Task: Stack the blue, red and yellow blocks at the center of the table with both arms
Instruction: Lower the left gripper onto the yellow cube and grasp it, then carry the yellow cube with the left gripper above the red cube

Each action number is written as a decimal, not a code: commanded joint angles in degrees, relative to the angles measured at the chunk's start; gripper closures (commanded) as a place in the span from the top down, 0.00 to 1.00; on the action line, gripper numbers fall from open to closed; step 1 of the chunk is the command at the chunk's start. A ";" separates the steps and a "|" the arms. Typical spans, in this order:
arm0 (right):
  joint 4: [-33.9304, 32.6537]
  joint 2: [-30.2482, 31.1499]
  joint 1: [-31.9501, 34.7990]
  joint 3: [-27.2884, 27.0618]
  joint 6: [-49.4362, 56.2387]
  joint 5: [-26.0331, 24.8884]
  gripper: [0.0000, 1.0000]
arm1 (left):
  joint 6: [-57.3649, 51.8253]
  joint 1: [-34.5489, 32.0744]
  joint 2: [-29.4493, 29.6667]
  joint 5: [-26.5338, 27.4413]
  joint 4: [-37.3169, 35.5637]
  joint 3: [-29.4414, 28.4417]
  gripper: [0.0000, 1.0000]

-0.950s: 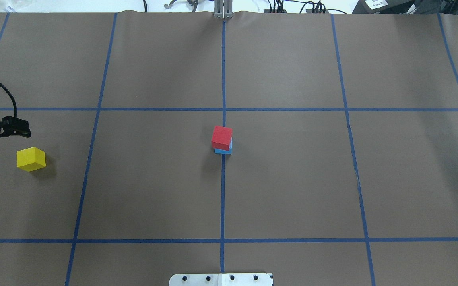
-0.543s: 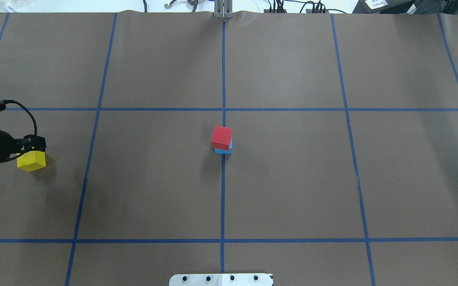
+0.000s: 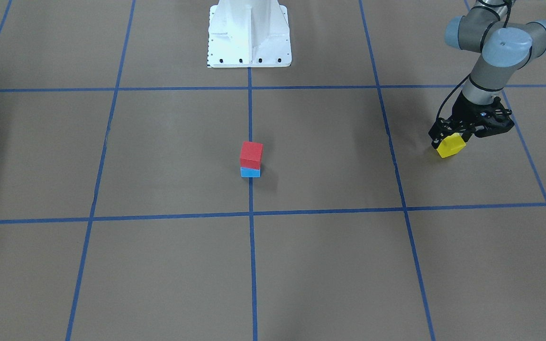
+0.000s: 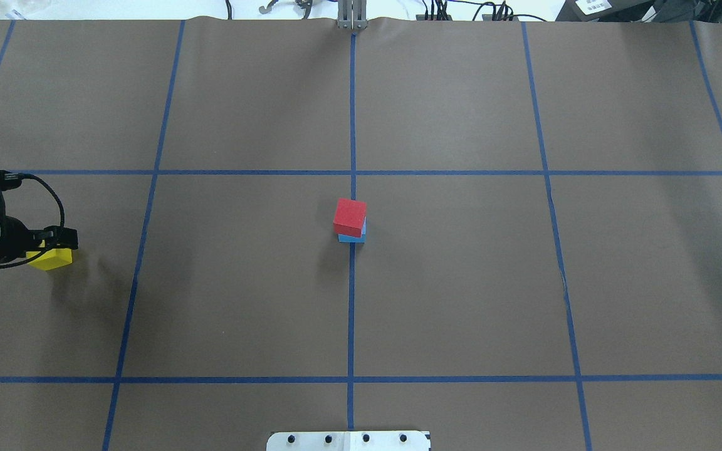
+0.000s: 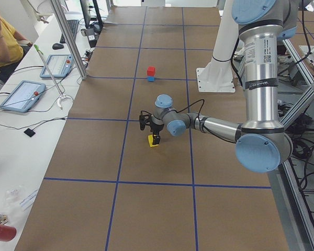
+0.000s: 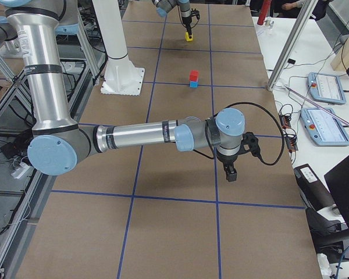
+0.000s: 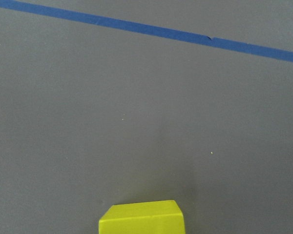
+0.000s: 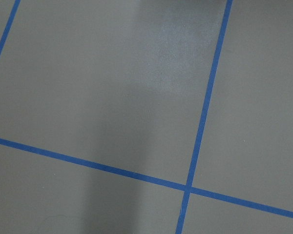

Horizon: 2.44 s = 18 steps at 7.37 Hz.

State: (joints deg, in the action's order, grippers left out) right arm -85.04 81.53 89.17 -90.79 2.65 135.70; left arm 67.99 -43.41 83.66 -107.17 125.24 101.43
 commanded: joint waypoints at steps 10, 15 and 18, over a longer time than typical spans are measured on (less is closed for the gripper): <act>-0.04 -0.06 0.04 0.61 -0.45 -0.18 1.00 | -12.18 -1.43 41.26 -6.39 -54.54 12.66 0.00; -0.21 0.12 0.04 0.88 -0.36 -0.35 1.00 | -10.34 7.61 59.77 -2.01 -53.62 -4.19 0.00; -0.21 0.12 0.04 0.79 -0.45 -0.27 1.00 | -10.51 9.57 60.92 -0.67 -43.35 -13.16 0.00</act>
State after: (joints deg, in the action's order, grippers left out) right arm -85.25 81.67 89.21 -89.96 2.23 135.37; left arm 57.59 -34.56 143.93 -108.45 78.11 91.88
